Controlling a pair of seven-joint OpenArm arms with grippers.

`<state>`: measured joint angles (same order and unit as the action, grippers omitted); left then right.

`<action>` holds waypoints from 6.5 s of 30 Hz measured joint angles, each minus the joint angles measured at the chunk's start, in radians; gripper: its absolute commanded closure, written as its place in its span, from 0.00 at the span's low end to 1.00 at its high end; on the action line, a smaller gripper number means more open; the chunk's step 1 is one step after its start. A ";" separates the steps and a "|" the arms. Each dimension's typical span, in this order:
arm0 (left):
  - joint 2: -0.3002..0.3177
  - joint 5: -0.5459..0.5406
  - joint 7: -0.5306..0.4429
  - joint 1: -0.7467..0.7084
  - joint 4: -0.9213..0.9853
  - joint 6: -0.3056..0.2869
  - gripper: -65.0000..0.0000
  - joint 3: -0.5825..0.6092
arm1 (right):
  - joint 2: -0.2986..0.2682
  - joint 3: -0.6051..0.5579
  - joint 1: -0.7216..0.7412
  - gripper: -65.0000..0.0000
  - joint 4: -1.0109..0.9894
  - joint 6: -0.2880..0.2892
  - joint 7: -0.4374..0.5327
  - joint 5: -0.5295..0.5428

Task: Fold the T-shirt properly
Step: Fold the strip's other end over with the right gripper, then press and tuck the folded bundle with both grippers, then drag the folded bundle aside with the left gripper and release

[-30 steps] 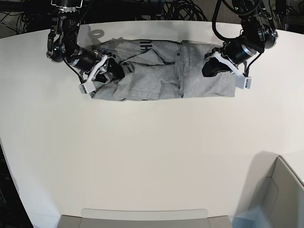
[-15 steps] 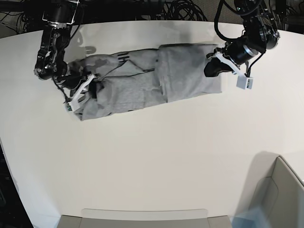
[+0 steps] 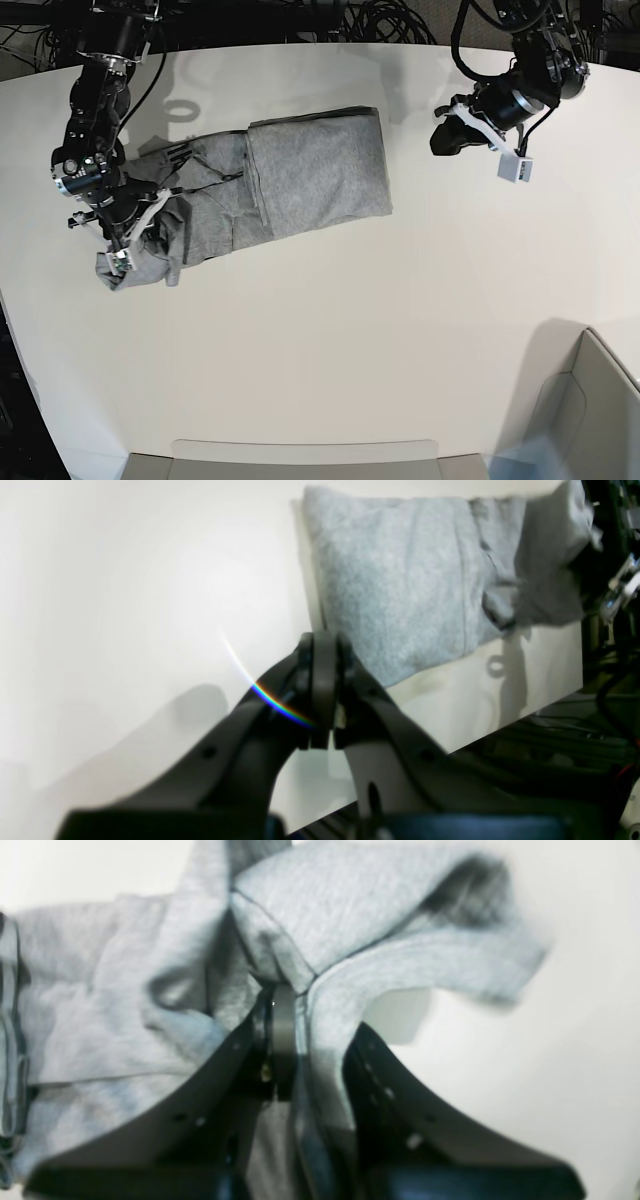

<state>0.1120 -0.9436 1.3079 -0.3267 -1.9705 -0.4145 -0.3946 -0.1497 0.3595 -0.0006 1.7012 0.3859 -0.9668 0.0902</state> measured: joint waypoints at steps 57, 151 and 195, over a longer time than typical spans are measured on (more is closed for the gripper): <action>0.087 -0.004 -0.035 0.016 -0.021 0.000 1.00 0.214 | 0.035 -0.468 -0.130 0.83 0.288 -0.218 0.022 -0.249; -0.104 0.600 -0.645 0.362 0.622 0.167 1.00 0.517 | -0.039 -0.111 -0.420 1.00 0.291 -0.219 0.067 -0.017; 0.104 0.629 -0.623 0.045 0.030 0.199 1.00 0.164 | -0.145 -0.317 -0.621 1.00 0.351 -0.222 0.198 -0.019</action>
<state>0.2161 -0.3145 0.6853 -0.2813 -1.9408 -0.2157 -0.2302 -0.2947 0.0422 -0.6216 2.0525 0.1642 -0.7685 0.0711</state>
